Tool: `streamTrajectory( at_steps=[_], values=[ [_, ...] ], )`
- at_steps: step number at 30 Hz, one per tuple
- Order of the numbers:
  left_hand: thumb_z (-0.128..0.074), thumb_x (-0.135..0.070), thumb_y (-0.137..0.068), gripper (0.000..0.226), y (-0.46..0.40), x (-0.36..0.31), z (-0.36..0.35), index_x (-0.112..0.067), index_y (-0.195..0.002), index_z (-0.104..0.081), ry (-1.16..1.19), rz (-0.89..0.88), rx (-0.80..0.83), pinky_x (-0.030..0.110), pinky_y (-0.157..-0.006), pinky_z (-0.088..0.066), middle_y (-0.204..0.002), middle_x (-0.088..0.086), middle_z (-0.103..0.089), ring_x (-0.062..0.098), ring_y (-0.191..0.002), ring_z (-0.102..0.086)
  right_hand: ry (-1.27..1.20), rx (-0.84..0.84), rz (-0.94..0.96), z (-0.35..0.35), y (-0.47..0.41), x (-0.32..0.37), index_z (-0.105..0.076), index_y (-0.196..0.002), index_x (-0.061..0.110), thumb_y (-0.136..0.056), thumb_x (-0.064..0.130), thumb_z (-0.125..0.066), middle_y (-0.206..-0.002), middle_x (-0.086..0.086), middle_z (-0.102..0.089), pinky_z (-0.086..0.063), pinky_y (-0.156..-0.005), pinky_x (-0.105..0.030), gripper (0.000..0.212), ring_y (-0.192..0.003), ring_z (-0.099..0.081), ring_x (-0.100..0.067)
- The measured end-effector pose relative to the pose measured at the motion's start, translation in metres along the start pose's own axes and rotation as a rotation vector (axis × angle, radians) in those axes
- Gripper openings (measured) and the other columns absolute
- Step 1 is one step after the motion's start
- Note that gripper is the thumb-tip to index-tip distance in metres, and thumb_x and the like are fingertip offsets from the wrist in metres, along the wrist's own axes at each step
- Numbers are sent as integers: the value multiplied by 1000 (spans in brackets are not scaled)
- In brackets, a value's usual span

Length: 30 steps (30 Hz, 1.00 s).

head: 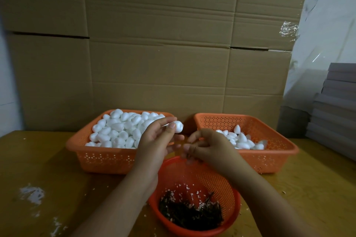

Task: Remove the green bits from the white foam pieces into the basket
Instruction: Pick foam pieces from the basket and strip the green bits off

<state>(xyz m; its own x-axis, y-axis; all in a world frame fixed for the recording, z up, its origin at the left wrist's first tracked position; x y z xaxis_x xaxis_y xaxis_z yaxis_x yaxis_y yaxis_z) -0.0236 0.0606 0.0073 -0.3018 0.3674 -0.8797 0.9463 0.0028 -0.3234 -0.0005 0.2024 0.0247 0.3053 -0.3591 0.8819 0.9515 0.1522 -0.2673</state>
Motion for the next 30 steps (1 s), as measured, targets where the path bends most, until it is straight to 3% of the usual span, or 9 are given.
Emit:
streamTrajectory(
  at_steps=[5, 10, 13, 16, 18, 21, 25, 30],
  values=[
    [-60, -18, -95, 18, 0, -1, 0, -16, -110, -69, 3, 23, -6, 22, -64, -54, -95, 1, -74, 13, -81, -72, -253, -110, 37, 9, 3, 8, -67, -99, 2, -92, 10, -62, -63, -1, -68, -45, -51, -14, 12, -53, -58, -5],
    [-59, -19, -95, 20, 2, -3, 0, -15, -112, -68, 26, 40, 18, 22, -64, -54, -103, 5, -74, 16, -87, -72, -438, -144, 28, 12, 5, 11, -60, -105, -1, -97, 13, -55, -83, -9, -75, -49, -55, -18, 17, -66, -68, -12],
    [-60, -19, -95, 20, 2, -3, -1, -16, -112, -69, 58, 68, 27, 22, -64, -54, -98, 5, -74, 14, -83, -71, -509, -197, 40, 14, 6, 13, -56, -108, -6, -97, 14, -54, -89, -8, -77, -53, -61, -19, 23, -78, -73, -14],
    [-60, -22, -94, 22, 3, -3, -3, -15, -113, -69, 88, 100, 40, 22, -64, -54, -97, 3, -74, 14, -81, -71, -494, -260, 66, 16, 6, 13, -62, -103, -5, -92, 17, -60, -91, -5, -77, -56, -75, -23, 24, -87, -73, -15],
    [-60, -24, -93, 27, 3, -3, -3, -13, -116, -67, 93, 109, 60, 22, -65, -55, -101, 3, -75, 13, -82, -71, -449, -328, 84, 18, 6, 10, -66, -95, -2, -89, 18, -65, -85, -2, -75, -55, -78, -25, 21, -82, -70, -14],
    [-60, -27, -91, 29, 4, -3, -4, -14, -116, -67, 95, 114, 74, 22, -66, -54, -102, 3, -75, 12, -82, -70, -420, -373, 117, 17, 8, 10, -68, -87, 2, -87, 18, -68, -72, 2, -68, -52, -71, -20, 16, -71, -63, -6],
    [-64, -33, -82, 33, 6, -3, -7, -16, -109, -71, 98, 115, 76, 22, -65, -54, -92, -1, -76, 11, -79, -70, -416, -397, 168, 14, 8, 10, -69, -89, -1, -87, 13, -68, -64, 9, -67, -47, -57, -9, 14, -60, -61, 6],
    [-67, -36, -72, 36, 7, -4, -10, -16, -101, -72, 110, 128, 78, 23, -65, -56, -92, 3, -76, 12, -76, -70, -430, -440, 235, 15, 9, 10, -68, -91, -6, -87, 10, -68, -63, 9, -68, -45, -56, -8, 16, -59, -62, 6]
  ],
)
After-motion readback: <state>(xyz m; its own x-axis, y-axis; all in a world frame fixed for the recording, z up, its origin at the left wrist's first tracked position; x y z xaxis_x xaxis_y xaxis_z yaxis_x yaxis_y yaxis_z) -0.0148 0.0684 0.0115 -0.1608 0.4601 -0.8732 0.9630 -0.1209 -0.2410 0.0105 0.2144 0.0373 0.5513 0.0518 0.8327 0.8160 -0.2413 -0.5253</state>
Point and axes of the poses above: each hand's wrist, its own y-axis away from the middle knuckle, its own z-axis out of the back of the hand, x = y × z, the point moved 4 cm from there along -y, towards the middle knuckle
